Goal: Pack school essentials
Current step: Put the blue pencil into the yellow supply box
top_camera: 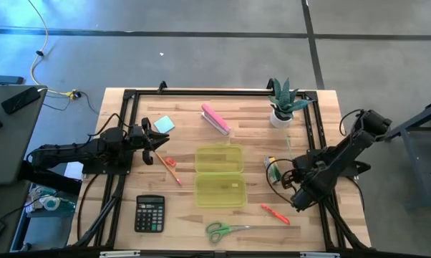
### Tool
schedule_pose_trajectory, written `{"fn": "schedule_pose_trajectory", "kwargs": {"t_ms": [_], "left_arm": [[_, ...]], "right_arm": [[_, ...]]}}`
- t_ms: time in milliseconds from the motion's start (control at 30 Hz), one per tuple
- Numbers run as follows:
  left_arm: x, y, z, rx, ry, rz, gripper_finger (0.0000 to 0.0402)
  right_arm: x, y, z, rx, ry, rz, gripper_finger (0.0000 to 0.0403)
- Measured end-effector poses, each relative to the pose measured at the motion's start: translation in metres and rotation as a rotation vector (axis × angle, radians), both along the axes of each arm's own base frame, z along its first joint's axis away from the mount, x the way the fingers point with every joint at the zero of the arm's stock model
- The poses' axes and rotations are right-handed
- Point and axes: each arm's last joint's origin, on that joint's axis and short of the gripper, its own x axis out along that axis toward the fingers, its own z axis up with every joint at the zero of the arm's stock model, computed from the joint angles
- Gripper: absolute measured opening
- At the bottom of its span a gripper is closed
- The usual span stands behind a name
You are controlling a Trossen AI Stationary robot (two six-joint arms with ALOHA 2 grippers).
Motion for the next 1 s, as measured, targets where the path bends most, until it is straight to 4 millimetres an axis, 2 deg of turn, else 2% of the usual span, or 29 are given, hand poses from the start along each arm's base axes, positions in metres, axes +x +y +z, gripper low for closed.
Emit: {"fn": "schedule_pose_trajectory", "kwargs": {"t_ms": [200, 400, 633, 867, 1000], "left_arm": [[0.0, 0.0, 0.0, 0.0, 0.0, 0.0, 0.0058], [0.0, 0.0, 0.0, -0.003, 0.0, 0.0, 0.0058], [0.0, 0.0, -0.001, -0.026, -0.003, 0.0, 0.0058], [0.0, 0.0, -0.003, -0.032, 0.018, 0.001, 0.0058], [0.0, 0.0, -0.003, -0.031, 0.018, 0.0, 0.0058]], "right_arm": [[0.014, -0.002, 0.038, -0.153, -0.105, 0.098, 0.0007], [0.039, -0.005, 0.061, -0.307, -0.22, 0.271, 0.0007], [0.079, -0.007, 0.064, -0.399, -0.271, 0.49, 0.0007], [0.122, 0.005, 0.062, -0.298, -0.389, 0.713, 0.0007], [0.136, 0.013, 0.054, -0.256, -0.398, 0.825, 0.0007]]}}
